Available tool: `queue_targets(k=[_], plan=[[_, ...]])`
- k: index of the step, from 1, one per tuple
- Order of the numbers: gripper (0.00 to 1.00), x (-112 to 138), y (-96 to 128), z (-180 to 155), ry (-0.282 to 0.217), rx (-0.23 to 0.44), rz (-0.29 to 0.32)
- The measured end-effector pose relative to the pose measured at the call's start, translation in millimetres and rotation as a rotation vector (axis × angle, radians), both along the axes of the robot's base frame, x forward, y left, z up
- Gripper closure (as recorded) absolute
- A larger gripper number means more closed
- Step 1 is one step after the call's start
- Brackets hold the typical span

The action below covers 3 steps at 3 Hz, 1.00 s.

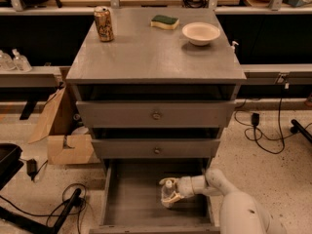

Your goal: Pick blue plastic bottle from bottom drawer and place on counter

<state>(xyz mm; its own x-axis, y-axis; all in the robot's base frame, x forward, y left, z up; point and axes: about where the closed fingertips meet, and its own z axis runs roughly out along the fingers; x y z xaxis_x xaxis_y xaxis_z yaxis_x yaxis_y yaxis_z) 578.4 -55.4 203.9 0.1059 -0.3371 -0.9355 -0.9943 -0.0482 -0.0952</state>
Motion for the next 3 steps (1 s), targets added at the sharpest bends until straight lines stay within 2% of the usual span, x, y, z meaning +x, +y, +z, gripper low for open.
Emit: queue_targets(k=[1,2,3], plan=[[1.00,-2.5,5.1,2.0,-0.004,0.004,0.005],[1.00,6.2,4.0,35.7,-0.085,0.008,-0.043],[1.00,19.7,-12.4,97.0,-0.148,0.002,-0.149]])
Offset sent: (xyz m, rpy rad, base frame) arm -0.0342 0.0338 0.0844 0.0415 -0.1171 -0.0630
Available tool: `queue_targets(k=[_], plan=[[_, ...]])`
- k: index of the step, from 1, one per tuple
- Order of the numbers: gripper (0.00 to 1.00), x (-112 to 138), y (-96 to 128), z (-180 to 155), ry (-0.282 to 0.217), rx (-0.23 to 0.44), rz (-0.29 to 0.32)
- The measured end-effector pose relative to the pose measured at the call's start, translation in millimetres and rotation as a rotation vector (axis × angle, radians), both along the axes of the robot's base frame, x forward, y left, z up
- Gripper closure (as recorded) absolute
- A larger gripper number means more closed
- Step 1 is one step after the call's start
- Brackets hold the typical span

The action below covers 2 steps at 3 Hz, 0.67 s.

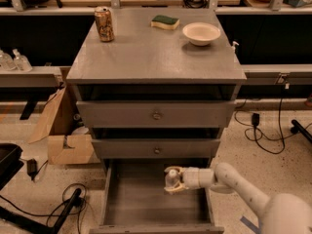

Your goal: Pick blue plastic bottle from bottom drawer and place on counter

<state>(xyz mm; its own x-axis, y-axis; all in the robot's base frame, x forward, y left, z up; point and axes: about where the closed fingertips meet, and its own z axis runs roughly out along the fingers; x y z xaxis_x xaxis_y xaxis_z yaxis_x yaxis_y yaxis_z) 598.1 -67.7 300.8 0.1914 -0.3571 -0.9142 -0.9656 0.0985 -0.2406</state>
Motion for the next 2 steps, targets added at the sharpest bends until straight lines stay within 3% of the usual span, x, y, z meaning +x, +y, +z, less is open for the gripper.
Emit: queue_targets(k=[1,2], plan=[[1.00,-4.2,-40.8,130.3,-0.014,0.029,-0.133],[1.00,-53.0,-25.6,210.2,0.061,0.089,-0.106]])
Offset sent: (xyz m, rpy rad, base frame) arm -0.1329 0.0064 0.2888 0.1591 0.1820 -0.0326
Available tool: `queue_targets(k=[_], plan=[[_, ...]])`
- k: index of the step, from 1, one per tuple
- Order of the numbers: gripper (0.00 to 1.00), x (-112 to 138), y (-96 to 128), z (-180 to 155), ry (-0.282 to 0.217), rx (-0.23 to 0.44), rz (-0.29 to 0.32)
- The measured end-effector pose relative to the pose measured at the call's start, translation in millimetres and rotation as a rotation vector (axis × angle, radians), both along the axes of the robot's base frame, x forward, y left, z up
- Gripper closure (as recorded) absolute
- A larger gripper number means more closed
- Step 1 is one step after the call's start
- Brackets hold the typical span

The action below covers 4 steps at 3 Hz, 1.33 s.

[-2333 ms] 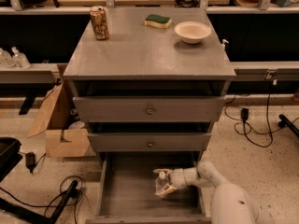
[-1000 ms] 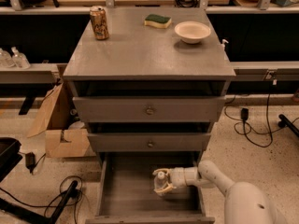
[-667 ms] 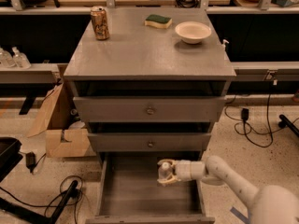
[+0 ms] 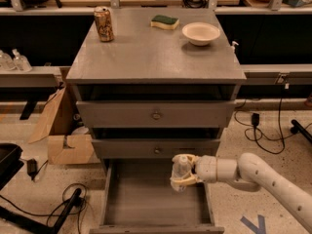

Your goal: Pick blue plastic bottle from bottom drawer and place on counter

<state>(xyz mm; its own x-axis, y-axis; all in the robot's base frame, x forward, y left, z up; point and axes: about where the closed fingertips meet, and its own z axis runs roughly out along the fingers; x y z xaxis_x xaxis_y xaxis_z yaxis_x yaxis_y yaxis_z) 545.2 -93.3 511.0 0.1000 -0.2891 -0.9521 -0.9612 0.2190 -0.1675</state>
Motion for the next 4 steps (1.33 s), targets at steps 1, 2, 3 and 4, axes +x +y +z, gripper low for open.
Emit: queue_targets(k=[1,2,3,4], plan=[[1.00,-34.6,17.6,64.8,0.066,-0.002,0.002],[1.00,-48.4,34.0,134.2,0.093,-0.036,0.028],[1.00,-44.6,55.8,212.0,0.068,-0.077,0.054],[1.00,-36.0,79.9,253.7,0.028,-0.125,0.075]])
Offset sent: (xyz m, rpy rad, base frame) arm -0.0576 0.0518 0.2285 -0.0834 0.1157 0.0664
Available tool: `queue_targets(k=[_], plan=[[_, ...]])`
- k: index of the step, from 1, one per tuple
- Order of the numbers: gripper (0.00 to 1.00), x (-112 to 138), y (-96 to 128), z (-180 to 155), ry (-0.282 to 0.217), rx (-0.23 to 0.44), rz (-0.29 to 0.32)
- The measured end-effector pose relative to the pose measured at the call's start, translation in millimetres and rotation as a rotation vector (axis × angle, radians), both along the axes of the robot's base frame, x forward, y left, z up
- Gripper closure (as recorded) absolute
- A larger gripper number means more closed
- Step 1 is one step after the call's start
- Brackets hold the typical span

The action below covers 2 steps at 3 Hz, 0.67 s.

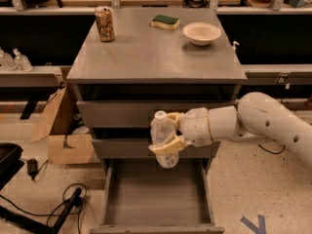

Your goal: Pick blue plastic bottle from bottom drawer and place on counter

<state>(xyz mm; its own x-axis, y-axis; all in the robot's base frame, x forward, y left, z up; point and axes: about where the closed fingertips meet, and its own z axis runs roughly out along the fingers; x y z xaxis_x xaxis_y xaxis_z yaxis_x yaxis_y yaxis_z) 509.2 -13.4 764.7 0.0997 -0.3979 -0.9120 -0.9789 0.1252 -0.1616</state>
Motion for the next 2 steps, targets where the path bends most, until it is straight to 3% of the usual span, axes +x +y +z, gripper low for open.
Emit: queue_targets(k=[1,2], plan=[[1.00,0.0,0.5,0.4,0.000,0.001,0.001],[1.00,13.1,-0.9,41.2,-0.012,0.046,-0.027]])
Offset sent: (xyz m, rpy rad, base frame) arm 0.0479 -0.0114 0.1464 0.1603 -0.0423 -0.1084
